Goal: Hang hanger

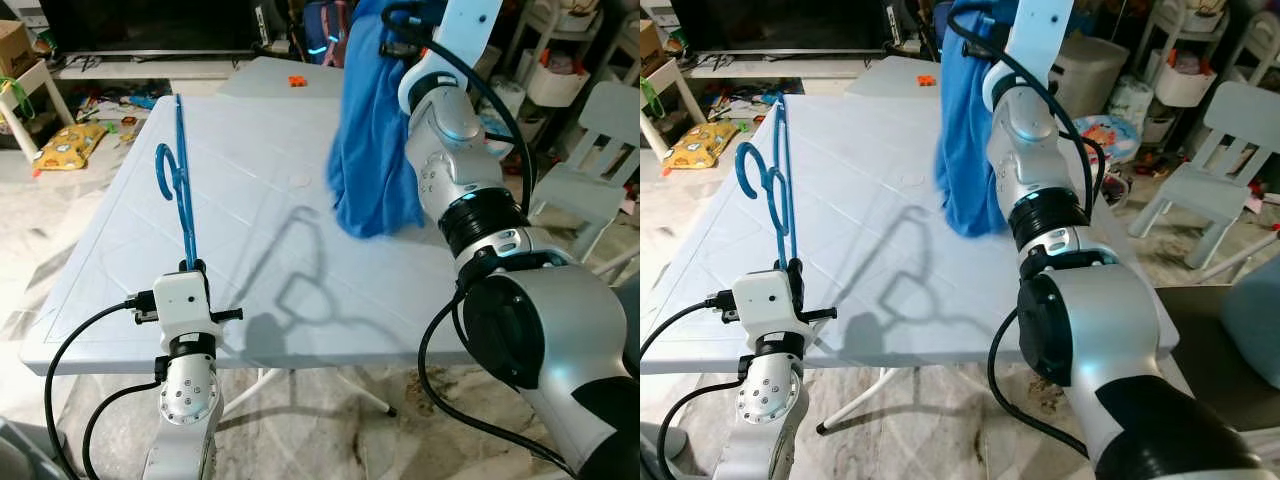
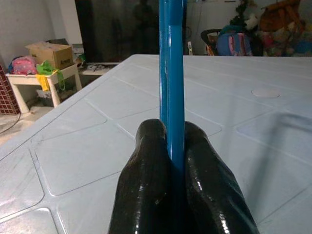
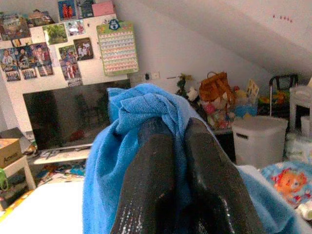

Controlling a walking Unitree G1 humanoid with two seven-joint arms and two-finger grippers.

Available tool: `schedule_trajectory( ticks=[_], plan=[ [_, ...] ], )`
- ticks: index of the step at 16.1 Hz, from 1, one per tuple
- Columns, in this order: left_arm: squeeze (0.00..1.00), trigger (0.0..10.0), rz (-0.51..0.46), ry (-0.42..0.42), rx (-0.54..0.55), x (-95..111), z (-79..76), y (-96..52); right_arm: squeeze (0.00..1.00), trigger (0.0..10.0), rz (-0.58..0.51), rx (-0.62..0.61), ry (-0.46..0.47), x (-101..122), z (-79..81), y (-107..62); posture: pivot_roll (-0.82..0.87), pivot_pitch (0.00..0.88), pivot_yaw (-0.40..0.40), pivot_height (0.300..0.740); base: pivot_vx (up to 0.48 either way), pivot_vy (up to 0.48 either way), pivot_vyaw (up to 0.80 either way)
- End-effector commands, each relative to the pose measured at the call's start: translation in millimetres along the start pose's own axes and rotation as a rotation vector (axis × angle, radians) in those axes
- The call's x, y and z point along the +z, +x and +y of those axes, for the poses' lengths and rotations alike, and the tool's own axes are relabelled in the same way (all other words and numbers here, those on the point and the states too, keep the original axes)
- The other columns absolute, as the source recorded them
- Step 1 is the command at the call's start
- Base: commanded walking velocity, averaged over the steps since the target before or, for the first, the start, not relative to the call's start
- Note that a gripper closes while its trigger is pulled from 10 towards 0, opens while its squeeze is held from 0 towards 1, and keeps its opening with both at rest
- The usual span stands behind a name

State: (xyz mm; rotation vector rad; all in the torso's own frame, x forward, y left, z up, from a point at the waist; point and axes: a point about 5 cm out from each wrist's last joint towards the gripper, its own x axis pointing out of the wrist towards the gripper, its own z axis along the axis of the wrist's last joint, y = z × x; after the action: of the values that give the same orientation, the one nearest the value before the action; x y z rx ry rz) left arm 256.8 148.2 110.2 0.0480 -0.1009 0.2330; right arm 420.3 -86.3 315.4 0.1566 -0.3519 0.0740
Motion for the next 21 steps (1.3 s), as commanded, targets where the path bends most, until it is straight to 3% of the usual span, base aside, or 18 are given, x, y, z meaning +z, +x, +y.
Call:
schedule_trajectory(
  ticks=[1,2,3,4,6,11,13,15,16,21],
  plan=[
    [0.0,10.0,0.019,-0.008,0.004,-3.7,-3.7,-1.8,0.0,5.1,0.092,0.023,-0.068,-30.8,0.9,-10.8,0.04,0.0,-0.061,0.74,0.0,0.0,0.0],
    [0.0,10.0,0.018,-0.009,0.005,-3.7,-3.9,-2.0,0.0,10.0,0.151,0.06,-0.119,-50.2,1.0,-19.1,0.04,0.0,-0.061,0.74,0.0,0.0,0.0],
    [0.0,10.0,0.017,-0.009,0.005,-3.9,-3.8,-2.3,0.0,10.0,0.209,0.119,-0.167,-67.1,1.8,-27.2,0.04,0.0,-0.057,0.74,0.0,0.0,0.0],
    [0.0,10.0,0.02,-0.009,0.002,-4.7,-3.7,-2.9,1.0,10.0,0.311,0.177,-0.176,-94.0,-2.3,-42.1,0.03,0.0,-0.053,0.74,0.0,0.0,0.0],
    [0.0,10.0,0.025,-0.01,-0.013,-6.4,-5.7,-3.7,1.0,10.0,0.447,0.229,-0.22,-130.7,-19.5,-68.3,0.02,0.0,-0.045,0.74,0.0,0.0,0.0],
    [0.0,10.0,0.038,-0.012,-0.035,-8.0,-7.0,-5.3,1.0,10.0,0.544,0.238,-0.29,-158.9,-54.0,-98.4,0.0,0.0,-0.024,0.74,0.0,0.0,0.0],
    [0.0,10.0,0.043,-0.014,-0.04,-8.5,-6.9,-6.1,1.0,10.0,0.559,0.242,-0.273,-163.2,-57.7,-104.3,0.01,0.0,-0.025,0.74,0.0,0.0,0.0],
    [0.0,10.0,0.047,-0.013,-0.04,-9.5,-5.5,-7.3,1.0,10.0,0.531,0.251,-0.255,-161.9,-63.0,-107.5,0.01,0.0,-0.025,0.74,0.0,0.0,0.0],
    [0.0,10.0,0.061,-0.009,-0.042,-12.8,-4.3,-8.4,1.0,10.0,0.48,0.26,-0.288,-157.9,-69.6,-109.8,0.01,0.0,-0.026,0.74,0.0,0.0,0.0],
    [0.0,10.0,0.052,0.051,-0.115,-13.7,-4.9,-11.6,1.0,10.0,0.335,0.199,-0.162,-140.5,-93.9,-125.7,-0.01,0.0,-0.004,0.74,0.0,0.0,0.0]
  ],
)
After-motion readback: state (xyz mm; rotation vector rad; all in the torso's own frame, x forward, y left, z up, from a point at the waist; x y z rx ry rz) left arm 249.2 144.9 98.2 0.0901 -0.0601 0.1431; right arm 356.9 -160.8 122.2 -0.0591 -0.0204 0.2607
